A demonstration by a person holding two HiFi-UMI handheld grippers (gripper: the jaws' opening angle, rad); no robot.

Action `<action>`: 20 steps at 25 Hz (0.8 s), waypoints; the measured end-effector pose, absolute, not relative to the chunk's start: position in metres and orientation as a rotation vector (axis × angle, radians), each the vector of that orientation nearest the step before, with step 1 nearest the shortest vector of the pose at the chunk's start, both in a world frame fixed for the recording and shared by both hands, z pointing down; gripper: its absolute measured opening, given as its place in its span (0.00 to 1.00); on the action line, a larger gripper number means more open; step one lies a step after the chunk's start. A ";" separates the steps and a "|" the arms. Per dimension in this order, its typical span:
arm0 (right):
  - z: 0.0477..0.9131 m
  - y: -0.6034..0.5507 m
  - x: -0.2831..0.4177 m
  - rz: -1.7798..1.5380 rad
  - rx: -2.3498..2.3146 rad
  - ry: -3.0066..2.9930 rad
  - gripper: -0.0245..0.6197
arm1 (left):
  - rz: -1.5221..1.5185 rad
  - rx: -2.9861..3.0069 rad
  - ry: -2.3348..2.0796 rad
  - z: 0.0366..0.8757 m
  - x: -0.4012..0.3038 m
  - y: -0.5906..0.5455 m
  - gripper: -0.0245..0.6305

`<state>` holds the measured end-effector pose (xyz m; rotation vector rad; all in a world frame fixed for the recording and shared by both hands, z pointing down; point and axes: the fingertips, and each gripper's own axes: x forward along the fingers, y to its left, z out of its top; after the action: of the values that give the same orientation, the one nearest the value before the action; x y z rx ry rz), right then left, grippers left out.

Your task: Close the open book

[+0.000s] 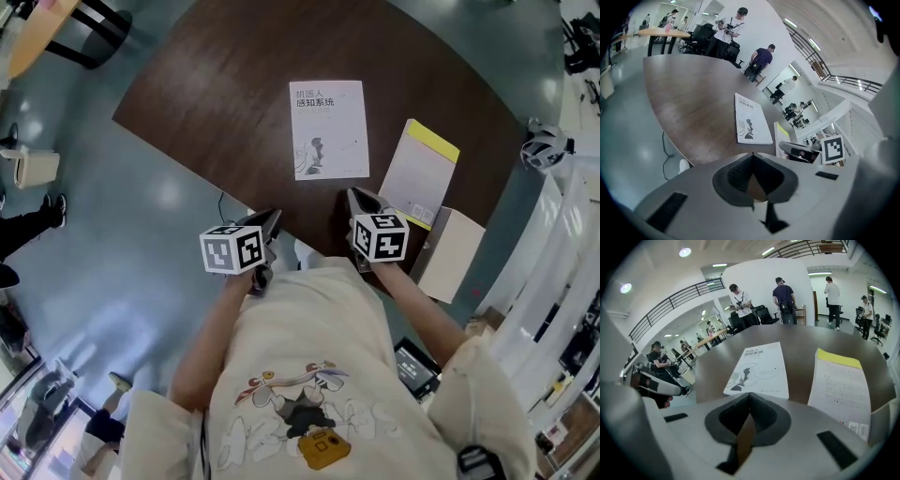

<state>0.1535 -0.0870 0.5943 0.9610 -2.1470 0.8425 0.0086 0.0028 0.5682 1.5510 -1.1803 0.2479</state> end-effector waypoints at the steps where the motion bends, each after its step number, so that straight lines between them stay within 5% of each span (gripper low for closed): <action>1: 0.585 -0.086 0.150 0.827 0.951 -2.174 0.05 | 0.244 1.557 -1.189 0.565 0.009 0.002 0.05; 20: 0.507 -0.053 0.108 0.739 0.840 -2.361 0.05 | 0.292 1.735 -1.451 0.488 0.023 0.003 0.05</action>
<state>0.1078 -0.0531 0.5073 0.8398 -2.3605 0.7388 0.0226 0.0030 0.4883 1.7354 -1.4510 0.2922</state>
